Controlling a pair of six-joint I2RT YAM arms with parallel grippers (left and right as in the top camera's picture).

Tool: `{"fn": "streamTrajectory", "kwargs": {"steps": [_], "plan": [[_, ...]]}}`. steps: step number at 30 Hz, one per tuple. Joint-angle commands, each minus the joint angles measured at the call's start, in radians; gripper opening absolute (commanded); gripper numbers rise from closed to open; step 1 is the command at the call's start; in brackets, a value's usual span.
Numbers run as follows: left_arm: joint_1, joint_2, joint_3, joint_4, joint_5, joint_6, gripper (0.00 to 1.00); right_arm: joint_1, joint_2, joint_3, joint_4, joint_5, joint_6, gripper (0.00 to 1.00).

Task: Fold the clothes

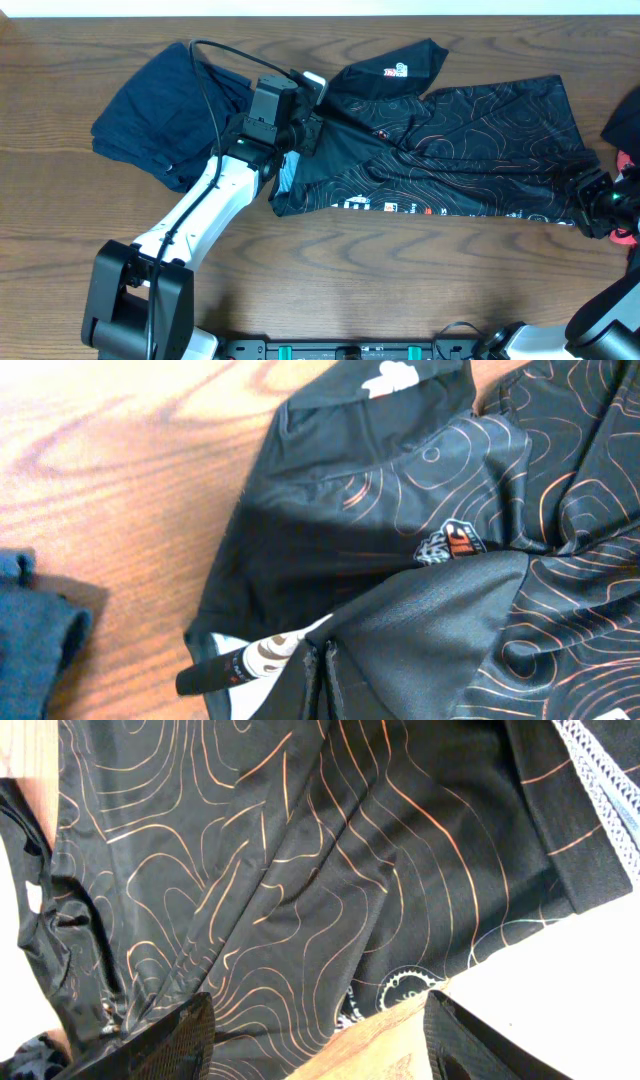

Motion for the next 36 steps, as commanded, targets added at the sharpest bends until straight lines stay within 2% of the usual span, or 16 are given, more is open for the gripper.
{"fn": "streamTrajectory", "kwargs": {"steps": [1,16,26,31,33,36], "plan": [[0.003,0.018,0.005,0.014,-0.014,0.038,0.06,0.009,0.002,0.009,0.001,-0.011,-0.014,0.65],[0.003,0.097,0.005,0.158,-0.014,0.039,0.06,0.009,0.002,0.009,0.001,-0.011,-0.014,0.65],[0.003,0.111,0.005,0.245,-0.07,0.02,0.06,0.009,0.002,0.009,0.001,-0.011,-0.014,0.65],[0.003,0.128,0.005,0.231,-0.09,0.02,0.07,0.009,0.002,0.009,0.0,-0.012,-0.014,0.65],[0.005,0.118,0.005,0.173,-0.095,0.02,0.1,0.009,0.002,0.009,-0.001,-0.011,-0.014,0.66],[0.005,0.091,0.005,0.032,-0.09,-0.028,0.25,0.009,0.002,0.009,-0.007,-0.006,-0.015,0.67]]}}
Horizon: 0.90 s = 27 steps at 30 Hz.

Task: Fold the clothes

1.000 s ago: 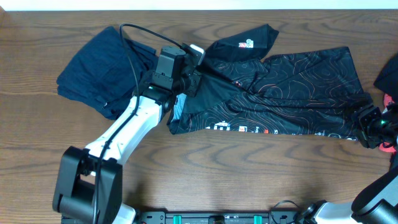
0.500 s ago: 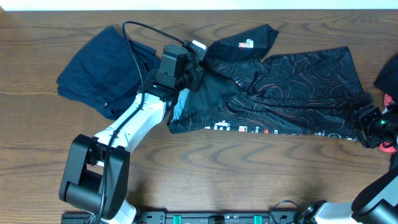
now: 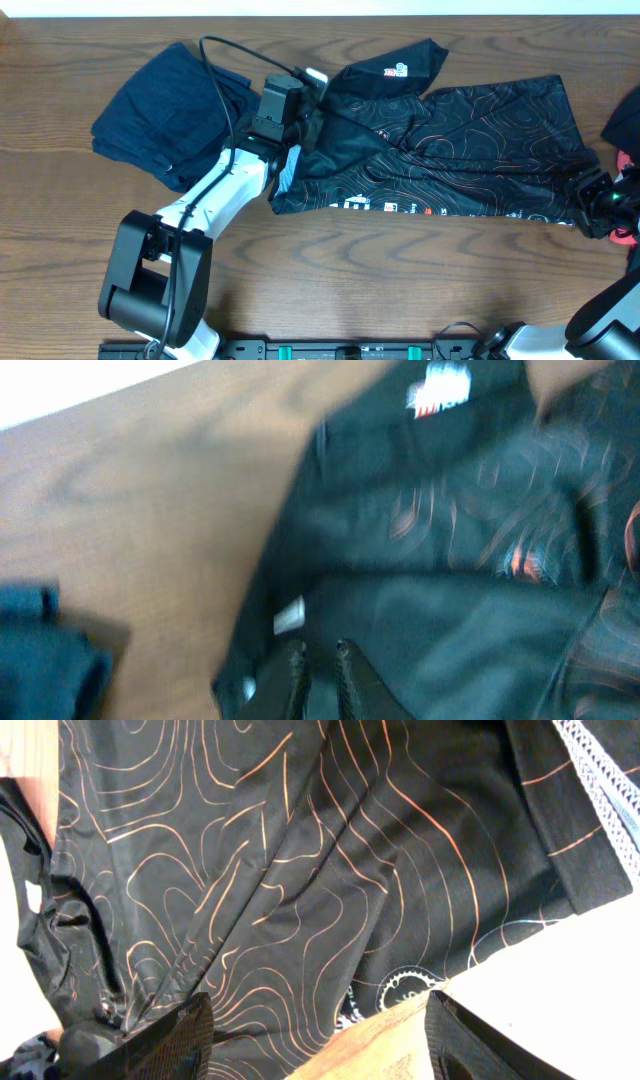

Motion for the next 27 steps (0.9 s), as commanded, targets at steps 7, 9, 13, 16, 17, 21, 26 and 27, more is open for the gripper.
{"fn": "streamTrajectory", "kwargs": {"steps": [7,9,13,16,17,21,26,27], "plan": [[0.005,-0.007,0.001,-0.352,0.054,-0.117,0.27,0.009,0.002,0.009,-0.008,-0.003,-0.013,0.68],[0.005,0.007,0.001,-0.362,0.056,-0.128,0.28,0.009,0.002,0.009,-0.008,-0.003,-0.013,0.68],[0.005,0.046,0.001,-0.387,0.137,-0.131,0.27,0.009,0.002,0.009,-0.029,-0.003,-0.013,0.68],[0.005,0.078,0.001,-0.394,0.151,-0.131,0.27,0.009,0.002,0.009,-0.041,-0.003,-0.02,0.68],[0.005,0.093,0.001,-0.394,0.151,-0.131,0.28,0.009,0.002,0.009,-0.043,-0.003,-0.02,0.68],[0.005,0.137,0.001,-0.379,0.151,-0.13,0.24,0.009,0.002,0.009,-0.052,-0.004,-0.02,0.68],[0.005,0.134,0.005,-0.343,0.149,-0.13,0.06,0.009,0.002,0.009,-0.056,-0.004,-0.02,0.68],[0.005,0.132,0.009,-0.342,0.147,-0.13,0.06,0.009,0.002,0.009,-0.056,-0.004,-0.02,0.68]]}}
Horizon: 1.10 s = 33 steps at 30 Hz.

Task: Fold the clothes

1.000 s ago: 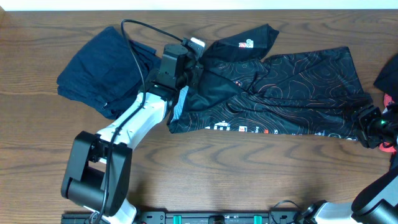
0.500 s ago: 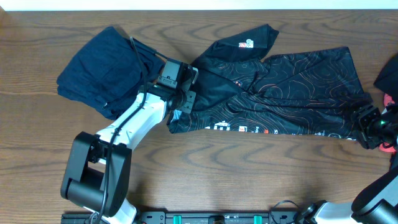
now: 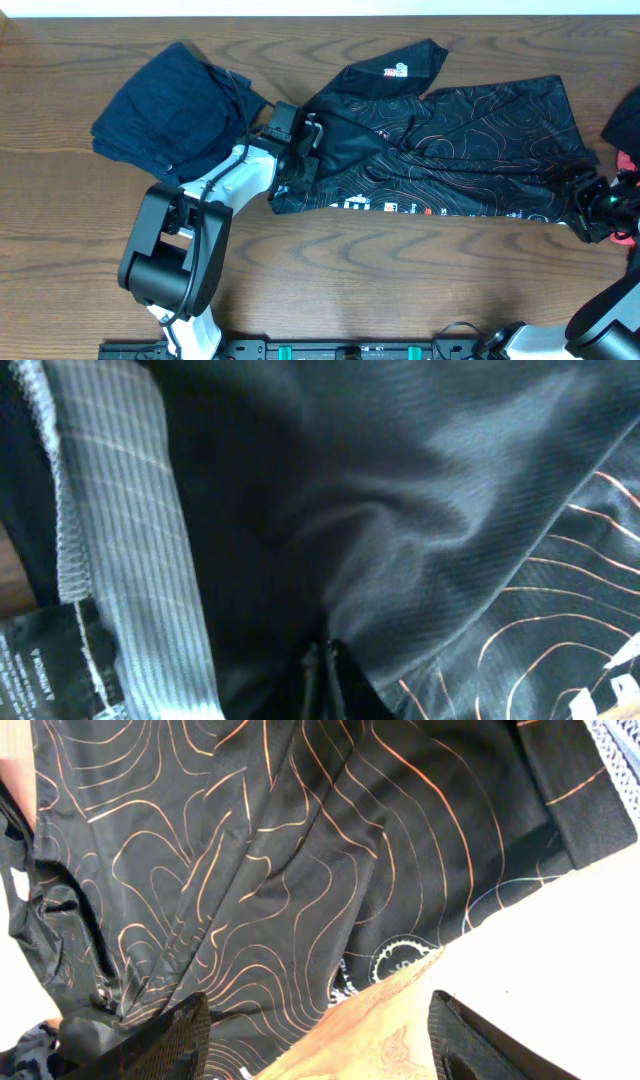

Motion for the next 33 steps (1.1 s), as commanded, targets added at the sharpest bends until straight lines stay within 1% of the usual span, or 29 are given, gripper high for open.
{"fn": "streamTrajectory", "kwargs": {"steps": [1,5,8,12,14,17,19,21,22,24,26,27,29,33], "plan": [[0.004,-0.002,0.017,0.003,0.003,-0.001,0.06,0.009,0.002,0.009,-0.001,-0.004,-0.019,0.68],[0.005,-0.019,0.047,-0.001,-0.099,0.002,0.06,0.009,0.002,0.009,-0.001,0.006,-0.019,0.68],[0.005,-0.035,0.069,0.001,-0.157,0.017,0.06,0.009,0.002,0.009,0.0,0.057,-0.019,0.68],[0.006,-0.037,0.094,-0.005,-0.156,0.032,0.06,0.009,0.002,0.009,0.0,0.14,-0.047,0.71],[0.006,-0.037,0.095,-0.011,-0.156,0.032,0.06,0.009,0.002,0.008,0.003,0.212,-0.072,0.73],[0.006,-0.037,0.095,-0.047,-0.156,0.031,0.07,0.007,0.003,0.002,0.031,0.305,-0.07,0.73],[0.006,-0.038,0.095,-0.099,-0.155,0.031,0.17,0.006,0.003,0.001,0.064,0.32,-0.071,0.7],[0.006,-0.038,0.095,-0.174,-0.151,0.031,0.32,0.006,0.003,0.001,0.083,0.352,-0.071,0.68],[0.006,-0.038,0.095,-0.215,-0.151,0.031,0.43,0.006,0.005,0.001,0.082,0.39,-0.07,0.68],[0.006,-0.038,0.095,-0.279,-0.143,0.03,0.53,0.006,0.009,0.001,0.064,0.494,-0.056,0.68],[0.006,-0.038,0.094,-0.31,-0.139,0.02,0.55,0.002,0.019,0.001,0.05,0.566,-0.02,0.66],[0.006,-0.038,0.094,-0.319,-0.14,0.014,0.56,-0.002,0.026,0.0,0.053,0.568,-0.018,0.66],[0.006,-0.038,0.09,-0.318,-0.14,0.001,0.56,-0.009,0.048,-0.001,0.072,0.539,-0.021,0.65],[0.006,-0.032,0.09,-0.312,-0.141,0.002,0.56,-0.008,0.116,-0.001,0.1,0.433,-0.042,0.6]]}}
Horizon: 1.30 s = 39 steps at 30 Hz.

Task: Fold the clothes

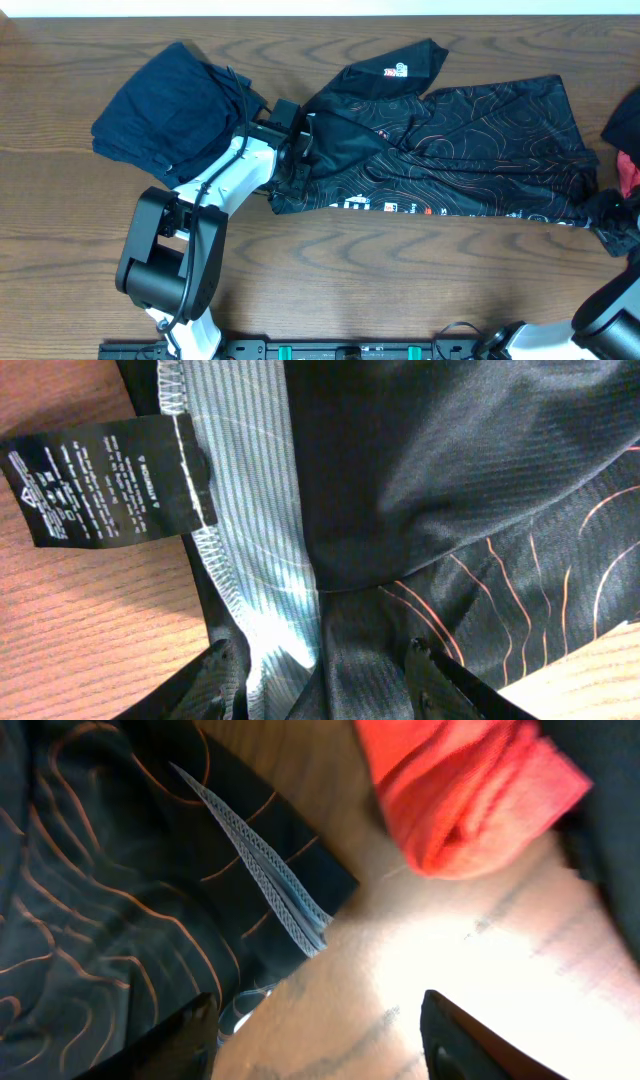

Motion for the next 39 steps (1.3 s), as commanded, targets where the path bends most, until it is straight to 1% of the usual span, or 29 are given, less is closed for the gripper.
{"fn": "streamTrajectory", "kwargs": {"steps": [1,2,5,6,7,8,9,10,11,12,13,22,23,24,25,26,27,28,34,39], "plan": [[0.006,-0.011,0.006,0.003,-0.002,-0.016,0.56,-0.003,0.066,-0.001,0.007,-0.057,0.001,0.58],[0.006,-0.011,0.006,0.004,-0.002,-0.016,0.55,-0.003,0.082,-0.001,0.008,-0.073,0.001,0.54],[0.006,-0.008,0.006,0.003,-0.002,-0.016,0.38,-0.002,0.119,-0.001,0.003,-0.08,0.001,0.33],[0.006,-0.008,0.006,0.003,-0.002,-0.016,0.34,-0.003,0.121,-0.001,0.002,-0.068,0.001,0.29],[0.006,-0.008,0.005,0.003,-0.002,-0.016,0.27,-0.005,0.12,0.0,-0.002,-0.041,0.002,0.19],[0.006,-0.008,0.005,0.003,-0.002,-0.016,0.21,-0.008,0.117,0.001,-0.002,-0.029,0.002,0.16],[0.006,-0.008,0.005,0.003,-0.002,-0.015,0.19,-0.011,0.113,0.003,-0.003,-0.019,0.002,0.13],[0.006,-0.008,0.005,0.003,-0.002,-0.013,0.11,-0.015,0.111,0.006,-0.008,-0.013,0.002,0.1],[0.006,-0.008,0.005,0.003,-0.002,-0.012,0.06,-0.02,0.108,0.011,-0.016,-0.004,0.002,0.05],[0.006,-0.008,0.005,0.003,-0.002,-0.012,0.06,-0.026,0.105,0.018,-0.024,0.006,0.007,0.02],[0.006,-0.008,0.005,0.003,-0.002,-0.012,0.06,-0.031,0.103,0.024,-0.028,0.011,0.006,0.01],[0.006,-0.008,0.005,0.002,-0.006,-0.012,0.06,-0.049,0.101,0.114,-0.09,0.034,-0.012,0.01],[0.006,-0.008,0.005,0.001,-0.006,-0.012,0.09,-0.049,0.101,0.129,-0.095,-0.005,-0.045,0.03],[0.006,-0.008,0.005,0.0,-0.006,-0.012,0.17,-0.049,0.101,0.137,-0.095,-0.043,-0.066,0.11],[0.006,-0.008,0.005,0.0,-0.006,-0.012,0.31,-0.049,0.101,0.142,-0.094,-0.073,-0.082,0.22],[0.006,-0.008,0.005,0.0,-0.006,-0.012,0.37,-0.049,0.101,0.146,-0.093,-0.098,-0.093,0.33],[0.006,-0.007,0.005,0.0,-0.006,-0.012,0.4,-0.048,0.101,0.147,-0.09,-0.101,-0.093,0.41],[0.006,-0.006,0.005,0.0,-0.006,-0.012,0.43,-0.048,0.101,0.146,-0.091,-0.1,-0.093,0.44],[0.006,0.006,0.005,-0.001,-0.006,-0.013,0.46,-0.034,0.102,0.101,-0.062,-0.101,-0.092,0.45],[0.006,0.031,0.005,-0.001,-0.006,-0.013,0.48,-0.02,0.102,0.064,-0.03,-0.094,-0.09,0.43]]}}
